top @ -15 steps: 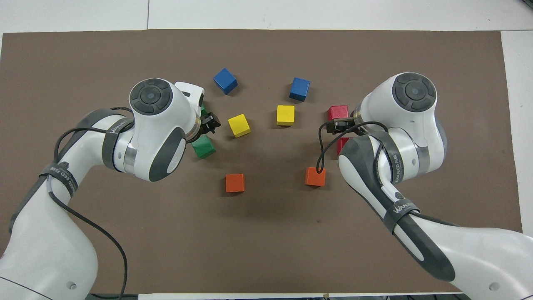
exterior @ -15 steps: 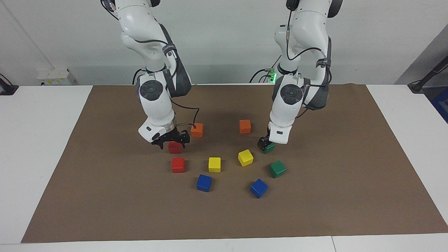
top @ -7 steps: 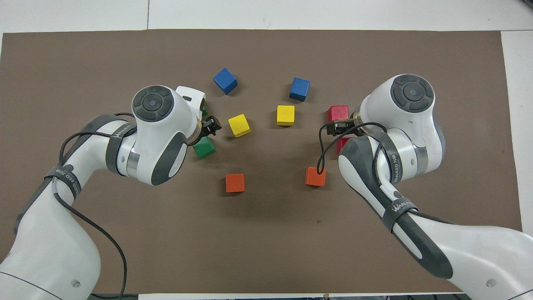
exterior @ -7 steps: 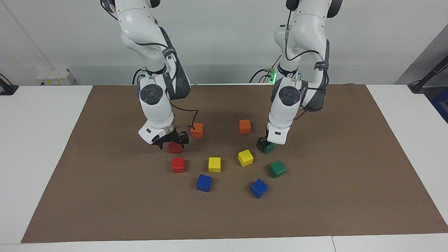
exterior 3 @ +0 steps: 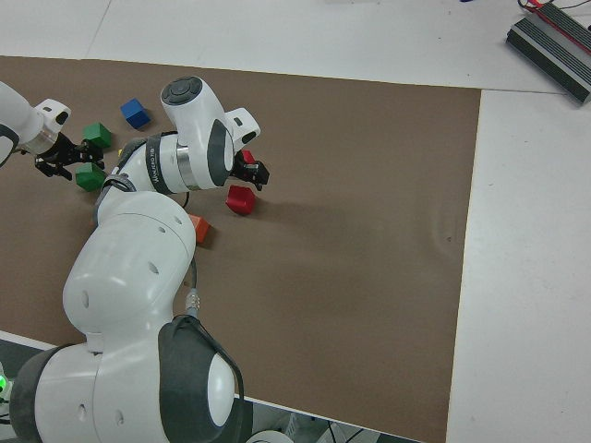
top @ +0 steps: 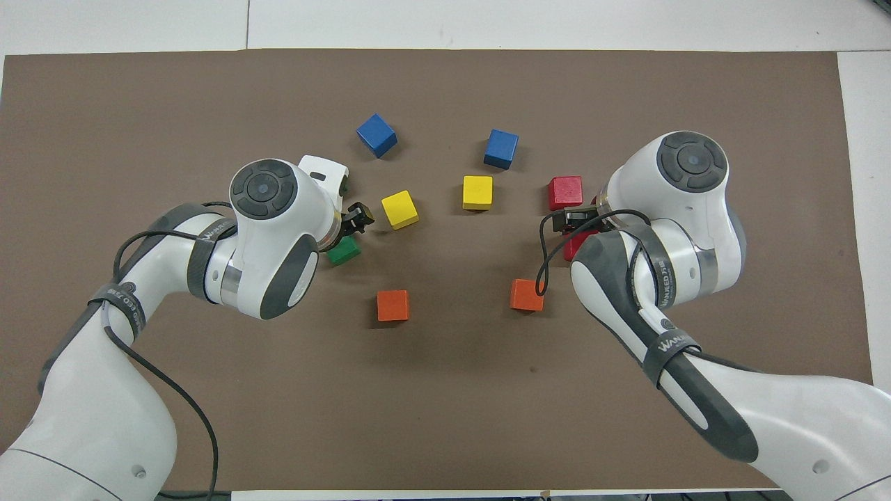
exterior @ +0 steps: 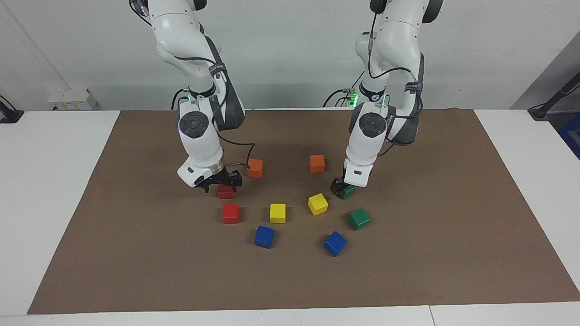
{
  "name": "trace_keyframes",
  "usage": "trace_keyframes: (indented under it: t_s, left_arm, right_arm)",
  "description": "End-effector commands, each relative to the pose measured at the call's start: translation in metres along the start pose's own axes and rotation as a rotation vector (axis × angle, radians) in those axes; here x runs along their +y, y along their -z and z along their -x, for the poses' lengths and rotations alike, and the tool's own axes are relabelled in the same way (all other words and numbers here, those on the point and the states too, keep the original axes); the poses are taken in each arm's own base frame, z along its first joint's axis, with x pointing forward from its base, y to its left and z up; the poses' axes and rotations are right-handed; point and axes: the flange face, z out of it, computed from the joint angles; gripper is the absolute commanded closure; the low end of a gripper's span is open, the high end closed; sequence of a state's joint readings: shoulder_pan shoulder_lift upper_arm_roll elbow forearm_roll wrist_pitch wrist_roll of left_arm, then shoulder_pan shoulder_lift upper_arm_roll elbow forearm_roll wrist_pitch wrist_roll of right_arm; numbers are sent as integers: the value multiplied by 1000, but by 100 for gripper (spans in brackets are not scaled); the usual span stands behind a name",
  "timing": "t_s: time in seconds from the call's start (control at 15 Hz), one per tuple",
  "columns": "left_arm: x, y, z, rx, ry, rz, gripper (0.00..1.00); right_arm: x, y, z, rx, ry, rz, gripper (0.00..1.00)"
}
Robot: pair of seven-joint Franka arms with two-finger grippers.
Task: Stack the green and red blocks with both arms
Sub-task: 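Grasp the nearer green block with the left gripper while the right grasps red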
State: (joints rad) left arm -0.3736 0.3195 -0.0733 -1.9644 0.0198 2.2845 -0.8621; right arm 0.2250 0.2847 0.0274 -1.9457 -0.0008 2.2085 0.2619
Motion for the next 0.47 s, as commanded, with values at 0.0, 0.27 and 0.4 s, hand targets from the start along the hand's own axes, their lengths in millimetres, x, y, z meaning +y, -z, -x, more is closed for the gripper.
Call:
trace_keyframes:
  t_s: [0.0,0.27,0.4]
  left_arm:
    - [-3,-3,4,21,-8,-1,0]
    - [-2,-2,4,25,-5,4,0]
    - [-2,-3,5,23,0,3,0]
  right_arm:
    - [6,-1,6,20,3,-18,0]
    - [1,-8,11,21,5,-18,0]
    - [-1,-11,14,15,9,-17,0]
